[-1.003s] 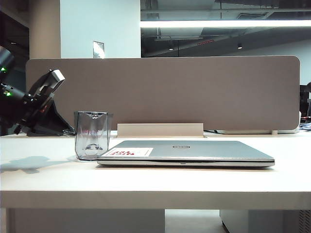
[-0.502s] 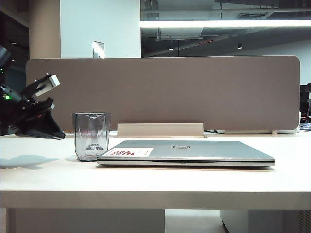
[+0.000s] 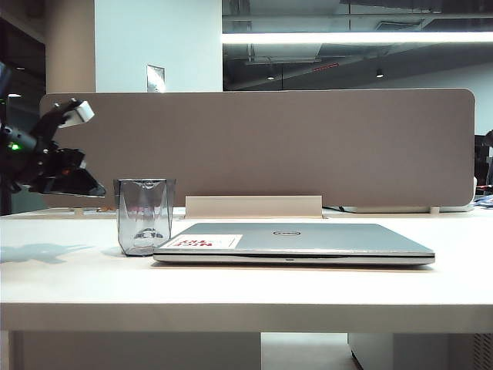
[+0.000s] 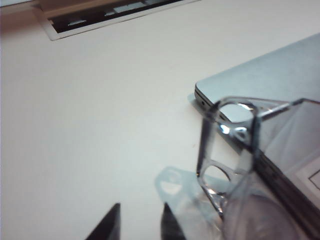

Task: Pick up the water cup and place it on the left side of the laptop.

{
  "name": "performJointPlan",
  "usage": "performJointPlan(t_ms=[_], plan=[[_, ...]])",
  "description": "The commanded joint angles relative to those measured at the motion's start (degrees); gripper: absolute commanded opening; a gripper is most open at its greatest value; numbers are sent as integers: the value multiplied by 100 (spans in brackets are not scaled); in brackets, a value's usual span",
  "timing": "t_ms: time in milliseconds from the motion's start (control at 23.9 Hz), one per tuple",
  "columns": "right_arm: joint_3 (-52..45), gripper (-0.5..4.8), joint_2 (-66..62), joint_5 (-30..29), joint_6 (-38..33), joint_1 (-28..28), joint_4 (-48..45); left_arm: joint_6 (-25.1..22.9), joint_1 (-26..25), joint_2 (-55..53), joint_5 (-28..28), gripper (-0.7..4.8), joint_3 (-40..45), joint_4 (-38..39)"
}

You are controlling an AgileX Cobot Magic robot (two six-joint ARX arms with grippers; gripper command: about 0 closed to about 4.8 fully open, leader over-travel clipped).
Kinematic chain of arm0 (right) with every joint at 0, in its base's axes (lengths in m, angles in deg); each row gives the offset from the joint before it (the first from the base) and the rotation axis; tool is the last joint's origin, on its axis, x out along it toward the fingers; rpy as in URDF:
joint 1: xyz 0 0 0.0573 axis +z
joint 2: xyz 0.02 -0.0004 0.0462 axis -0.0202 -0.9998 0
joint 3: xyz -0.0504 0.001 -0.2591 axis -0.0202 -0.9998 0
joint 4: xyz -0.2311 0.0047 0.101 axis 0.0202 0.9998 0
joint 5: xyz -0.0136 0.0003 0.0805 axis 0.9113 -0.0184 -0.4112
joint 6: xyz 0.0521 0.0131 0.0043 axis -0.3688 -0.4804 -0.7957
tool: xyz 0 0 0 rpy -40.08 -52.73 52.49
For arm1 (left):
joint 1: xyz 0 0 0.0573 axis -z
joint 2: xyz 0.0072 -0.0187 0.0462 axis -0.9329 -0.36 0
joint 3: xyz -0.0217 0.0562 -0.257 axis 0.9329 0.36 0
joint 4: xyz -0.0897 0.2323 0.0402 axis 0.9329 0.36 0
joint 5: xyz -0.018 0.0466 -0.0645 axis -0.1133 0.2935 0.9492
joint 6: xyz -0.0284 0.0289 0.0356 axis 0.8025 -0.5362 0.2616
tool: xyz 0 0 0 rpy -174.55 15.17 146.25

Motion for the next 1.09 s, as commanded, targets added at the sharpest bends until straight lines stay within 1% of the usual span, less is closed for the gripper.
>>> performJointPlan(t_ms=[42, 84, 251, 293, 376, 585, 753, 836, 920, 1087], plan=[[4, -7, -7, 26, 22, 11, -57, -28, -52, -203, 520, 98, -223, -26], [4, -7, -7, 28, 24, 11, -57, -31, -52, -348, 756, 98, -376, -15], [4, -7, -7, 28, 24, 11, -55, -26, -50, -715, 1202, 98, -813, 31], [4, -7, -7, 28, 22, 11, -46, -26, -48, -905, 1320, 99, -1097, 225], [4, -7, -7, 28, 24, 11, -17, -74, -46, -1064, 1346, 99, -1360, 516], [4, -7, -9, 39, 24, 11, -15, -391, -46, -1211, 1606, 100, -1460, 588], [4, -7, -11, 55, 22, 9, -9, -393, -39, -1357, 1729, 99, -1484, 584], [4, -7, -13, 50, 22, 11, -11, -413, -42, -1405, 1908, 99, -1484, 577], [4, -7, -13, 52, 22, 11, -9, -562, -39, -1458, 2100, 98, -1493, 507], [4, -7, -15, 74, 22, 11, -9, -551, -28, -1598, 2240, 97, -1620, 501]])
